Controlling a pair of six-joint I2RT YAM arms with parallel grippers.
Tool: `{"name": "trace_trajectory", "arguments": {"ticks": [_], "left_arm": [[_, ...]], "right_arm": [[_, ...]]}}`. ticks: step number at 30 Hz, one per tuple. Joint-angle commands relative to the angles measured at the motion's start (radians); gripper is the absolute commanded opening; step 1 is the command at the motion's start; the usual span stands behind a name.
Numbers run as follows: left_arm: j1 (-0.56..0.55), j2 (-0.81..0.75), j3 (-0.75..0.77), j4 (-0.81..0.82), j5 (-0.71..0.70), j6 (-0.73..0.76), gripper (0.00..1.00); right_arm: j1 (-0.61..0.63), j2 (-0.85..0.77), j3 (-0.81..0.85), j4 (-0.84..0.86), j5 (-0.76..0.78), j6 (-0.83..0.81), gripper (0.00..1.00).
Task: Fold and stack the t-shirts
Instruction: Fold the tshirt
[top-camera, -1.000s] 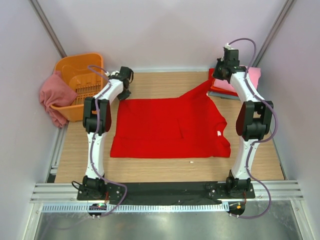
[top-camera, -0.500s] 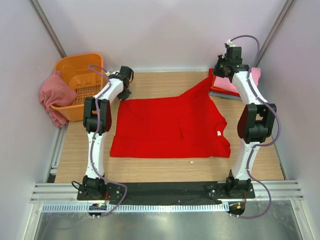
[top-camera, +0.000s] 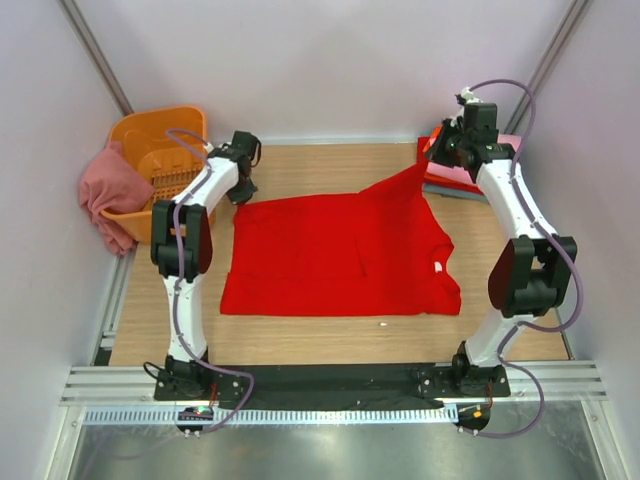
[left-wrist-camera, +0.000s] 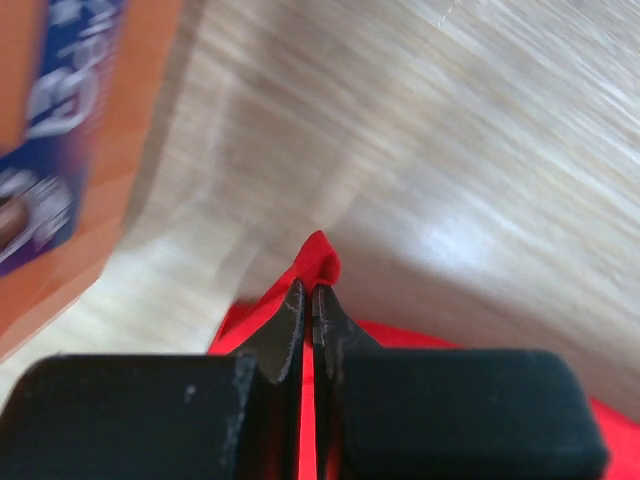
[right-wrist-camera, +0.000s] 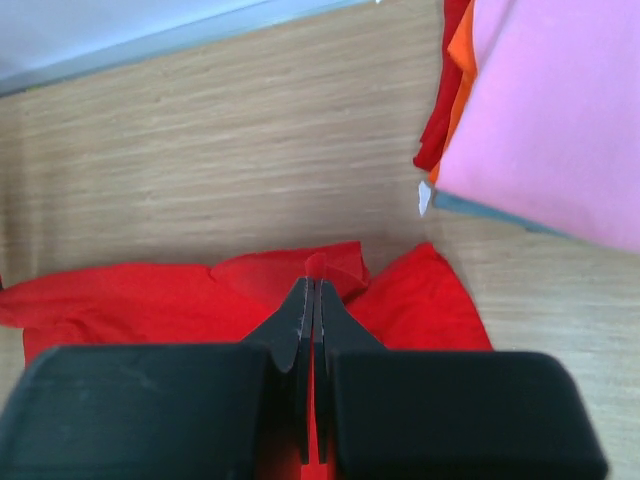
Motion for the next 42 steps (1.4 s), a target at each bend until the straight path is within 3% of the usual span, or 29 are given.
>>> {"name": "trace_trajectory", "arguments": {"ticks": [1,21,42], "left_arm": [[-0.009,-0.136,-0.058,-0.016,-0.026,0.025,0.0],[-0.093,-0.418,-0.414,-0.008,-0.105,0.025,0.0],[-0.154,-0.529,-0.629,-0.01,-0.2,-0.003,0.0]], "right_arm": [[-0.004,-0.123,-0.084,0.012,-0.019,-0.009,0.01],[-0.004,-0.64,-0.557,-0.069,0.048,0.068,0.01],[-0.004,-0.798,-0.779,-0.167,0.226,0.175,0.01]]}}
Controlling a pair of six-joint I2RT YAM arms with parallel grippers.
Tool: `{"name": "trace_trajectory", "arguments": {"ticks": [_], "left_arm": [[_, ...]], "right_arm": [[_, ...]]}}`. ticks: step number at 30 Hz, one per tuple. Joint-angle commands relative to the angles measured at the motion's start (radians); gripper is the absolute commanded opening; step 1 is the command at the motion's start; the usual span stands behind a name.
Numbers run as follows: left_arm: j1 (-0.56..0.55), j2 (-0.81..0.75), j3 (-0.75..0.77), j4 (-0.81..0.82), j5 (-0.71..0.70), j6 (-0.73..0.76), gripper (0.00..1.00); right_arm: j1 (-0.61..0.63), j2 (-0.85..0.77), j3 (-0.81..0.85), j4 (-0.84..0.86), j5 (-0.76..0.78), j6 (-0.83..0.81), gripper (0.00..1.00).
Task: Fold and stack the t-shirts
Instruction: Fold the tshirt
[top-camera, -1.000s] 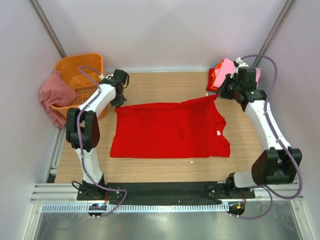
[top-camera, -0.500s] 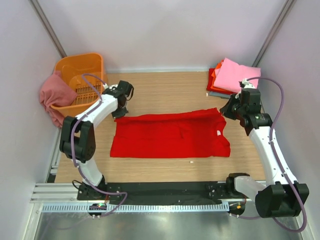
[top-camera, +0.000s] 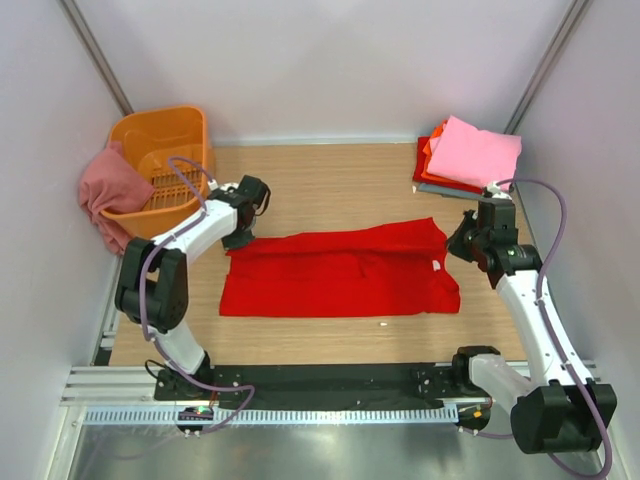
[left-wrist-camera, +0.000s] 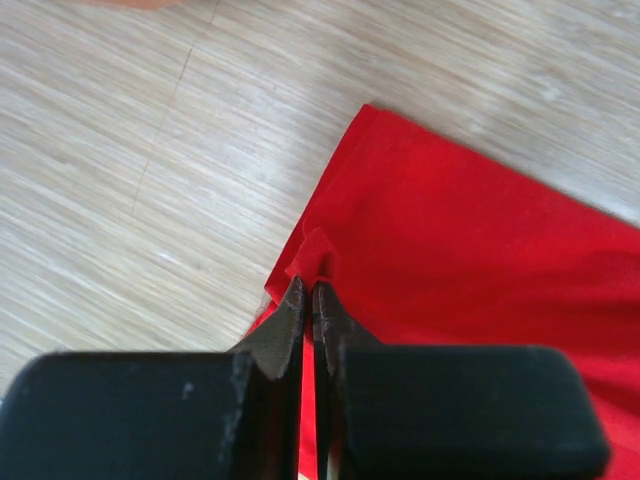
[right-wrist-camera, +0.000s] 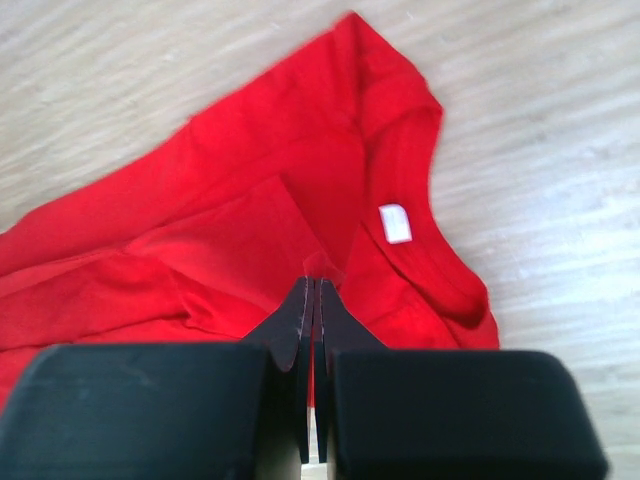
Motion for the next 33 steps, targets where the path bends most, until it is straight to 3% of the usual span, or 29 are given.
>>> {"name": "trace_trajectory", "arguments": {"ticks": [1,3,5,6,7,9,10,11,15,18,19,22,33], "left_arm": [[-0.004,-0.059,-0.025,-0.014,-0.069,-0.03,0.03],[-0.005,-0.079,-0.059,-0.017,-0.075,-0.041,0.09],[-0.005,-0.091,-0.089,-0.018,-0.072,-0.047,0.49],[-0.005,-0.097,-0.093,-0.023,-0.08,-0.051,0.67],[-0.005,-0.111,-0.091,-0.043,-0.099,-0.059,0.88],[-0.005,-0.123,-0.079,-0.055,-0.112,-0.065,0.96],[-0.005,-0.132,-0.057,-0.069,-0.116,-0.065,0.98],[-0.005,-0.136,-0.048,-0.075,-0.119,-0.064,0.98],[-0.005,-0.143,-0.025,-0.055,-0.1,-0.052,0.95],[-0.01,-0.131,-0.033,-0.014,-0.055,-0.047,0.93],[-0.014,-0.126,-0.046,0.023,-0.043,-0.042,0.91],[-0.033,-0.097,-0.06,0.09,-0.002,-0.039,0.89],[-0.05,0.056,-0.062,0.196,0.06,-0.032,0.86]], "right_arm": [[-0.004,-0.027,-0.035,-0.02,0.083,0.064,0.01],[-0.004,-0.041,-0.071,-0.031,0.125,0.092,0.01],[-0.004,-0.065,-0.107,-0.023,0.125,0.127,0.06],[-0.003,-0.072,-0.112,-0.023,0.135,0.14,0.17],[-0.003,-0.075,-0.112,-0.029,0.143,0.144,0.41],[-0.003,-0.082,-0.097,-0.042,0.183,0.184,0.63],[-0.003,-0.082,-0.094,-0.033,0.18,0.187,0.76],[-0.004,-0.082,-0.086,-0.022,0.174,0.19,0.79],[-0.004,-0.058,-0.077,0.03,0.091,0.19,0.79],[0.003,-0.032,-0.104,0.114,-0.025,0.195,0.72],[0.008,0.003,-0.109,0.16,-0.053,0.196,0.64],[0.039,0.072,-0.112,0.22,-0.115,0.196,0.53],[0.132,0.451,0.003,0.273,0.003,0.175,0.51]]}}
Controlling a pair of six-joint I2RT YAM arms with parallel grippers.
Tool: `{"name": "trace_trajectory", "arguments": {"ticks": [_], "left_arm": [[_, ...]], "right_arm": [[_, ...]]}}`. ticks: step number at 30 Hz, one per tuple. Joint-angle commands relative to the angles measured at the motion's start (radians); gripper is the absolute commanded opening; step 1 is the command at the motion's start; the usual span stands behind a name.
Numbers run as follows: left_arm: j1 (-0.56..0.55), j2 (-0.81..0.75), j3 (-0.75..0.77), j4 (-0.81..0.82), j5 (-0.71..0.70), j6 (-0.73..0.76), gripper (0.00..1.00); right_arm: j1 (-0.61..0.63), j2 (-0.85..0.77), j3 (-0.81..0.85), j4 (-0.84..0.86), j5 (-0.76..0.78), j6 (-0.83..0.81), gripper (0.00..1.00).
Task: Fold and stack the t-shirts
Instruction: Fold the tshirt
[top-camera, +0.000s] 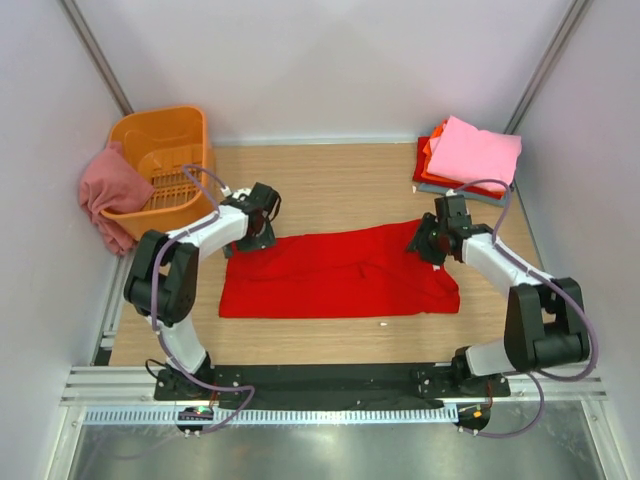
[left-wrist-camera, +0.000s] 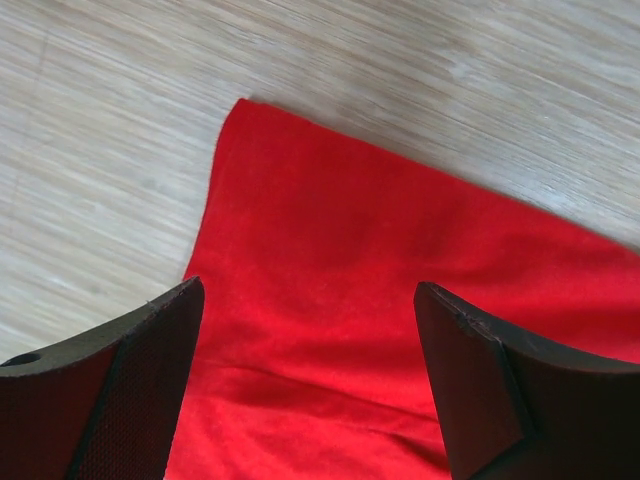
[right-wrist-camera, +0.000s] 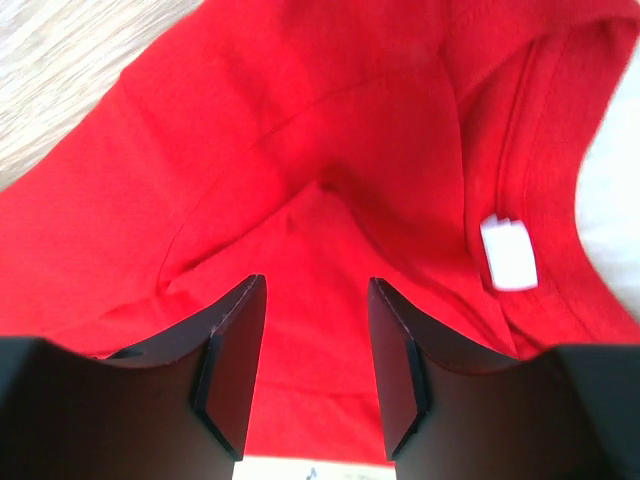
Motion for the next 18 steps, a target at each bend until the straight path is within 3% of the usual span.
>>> {"name": "trace_trajectory", "arguments": {"ticks": [1,10,18], "left_arm": [[0.0,0.021,-0.01,0.056,0.004,0.003,0.86],[-0.003,0.061,-0.085,0.048,0.014,-0.058,0.83],[-0.157,-0.044,-0.262,0.019,0.025,-0.162,0.82]], "right_arm": [[0.01,0.063,0.072,0.058,0.066,-0.012,0.52],[0.012,0.332,0.206,0.056,0.126,-0.038,0.54],[0.096,0.628,0.602,-0.075,0.123,-0.104,0.59]]}}
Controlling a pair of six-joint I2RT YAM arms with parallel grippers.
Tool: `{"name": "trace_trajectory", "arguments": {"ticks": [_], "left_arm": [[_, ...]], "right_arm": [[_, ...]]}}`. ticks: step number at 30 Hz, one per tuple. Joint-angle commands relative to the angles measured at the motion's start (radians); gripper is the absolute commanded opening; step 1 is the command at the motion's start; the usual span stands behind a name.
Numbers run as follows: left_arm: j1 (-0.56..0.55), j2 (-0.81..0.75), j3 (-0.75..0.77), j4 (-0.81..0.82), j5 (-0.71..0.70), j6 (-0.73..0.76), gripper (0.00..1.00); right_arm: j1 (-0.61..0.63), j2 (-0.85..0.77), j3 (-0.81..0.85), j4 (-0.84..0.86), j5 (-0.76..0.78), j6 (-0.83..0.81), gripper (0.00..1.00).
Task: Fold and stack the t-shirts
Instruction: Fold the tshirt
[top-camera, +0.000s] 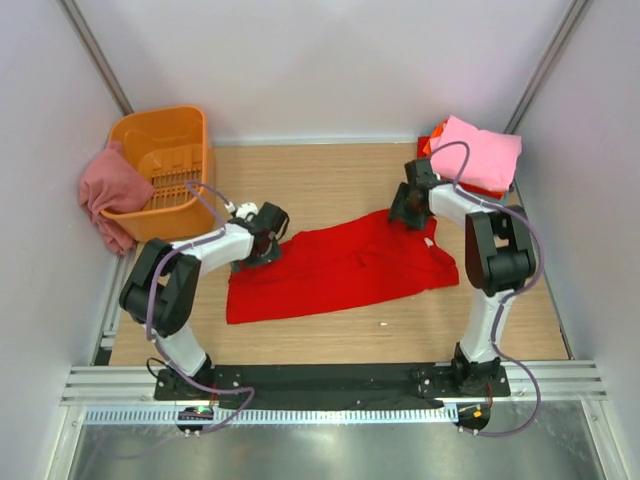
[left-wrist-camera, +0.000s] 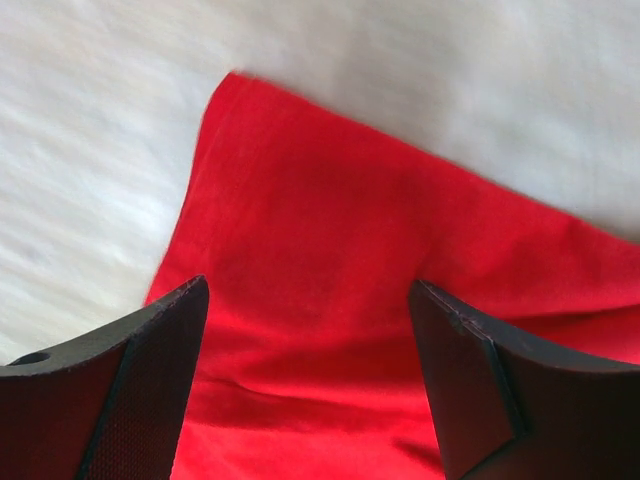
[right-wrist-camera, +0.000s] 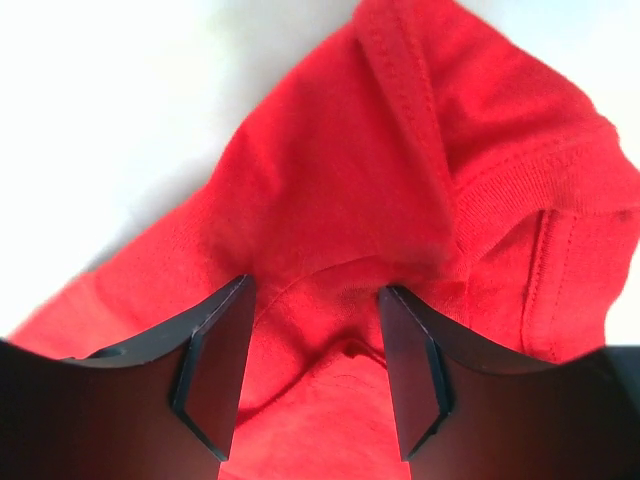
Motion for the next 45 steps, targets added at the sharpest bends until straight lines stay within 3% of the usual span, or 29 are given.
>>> {"name": "trace_trajectory", "arguments": {"ticks": [1,6,13,15,19,21,25,29,32,34,39,45], "left_arm": [[-0.105,-0.026,-0.114,-0.109,0.071,-0.07,0.82],[-0.298,-0.115,-0.155,-0.191,0.121,-0.222,0.83],[-0.673,-0.255,-0.155,-0.285,0.202,-0.495,0.86],[-0.746,-0.267,-0.109,-0.29,0.234,-0.547,0.87],[-0.904,-0.275,0.072,-0.389,0.168,-0.56,0.89],[-0.916,-0.275,0.194,-0.509,0.08,-0.542,0.91],[-0.875,-0.356,0.255,-0.63,-0.114,-0.461,0.94],[-0.713,-0.512,0.111,-0.465,-0.077,-0.321,0.88],[-0.608,-0.623,-0.101,-0.277,-0.016,-0.218,0.82],[-0.567,-0.666,-0.181,-0.154,-0.002,-0.172,0.82],[-0.462,-0.692,-0.345,-0.074,0.102,-0.17,0.75],[-0.456,-0.658,-0.457,0.084,0.197,-0.175,0.68]], "right_arm": [[0.063,0.14,0.192,-0.062,0.0,-0.052,0.59],[0.11,0.386,0.571,-0.134,-0.116,-0.114,0.6],[0.157,0.715,1.193,-0.203,-0.254,-0.183,0.63],[0.157,0.746,1.24,-0.135,-0.3,-0.184,0.64],[0.163,0.682,1.17,0.045,-0.415,-0.223,0.67],[0.166,0.64,1.161,0.057,-0.461,-0.243,0.69],[0.166,0.424,0.996,0.047,-0.416,-0.279,0.72],[0.163,0.111,0.702,0.073,-0.186,-0.229,0.78],[0.14,-0.097,0.475,0.035,-0.073,-0.124,0.83],[0.124,-0.214,0.31,0.005,-0.073,-0.083,0.83],[0.123,-0.438,-0.055,0.008,-0.104,-0.033,0.84],[0.123,-0.638,-0.217,-0.013,-0.101,-0.011,0.84]]}}
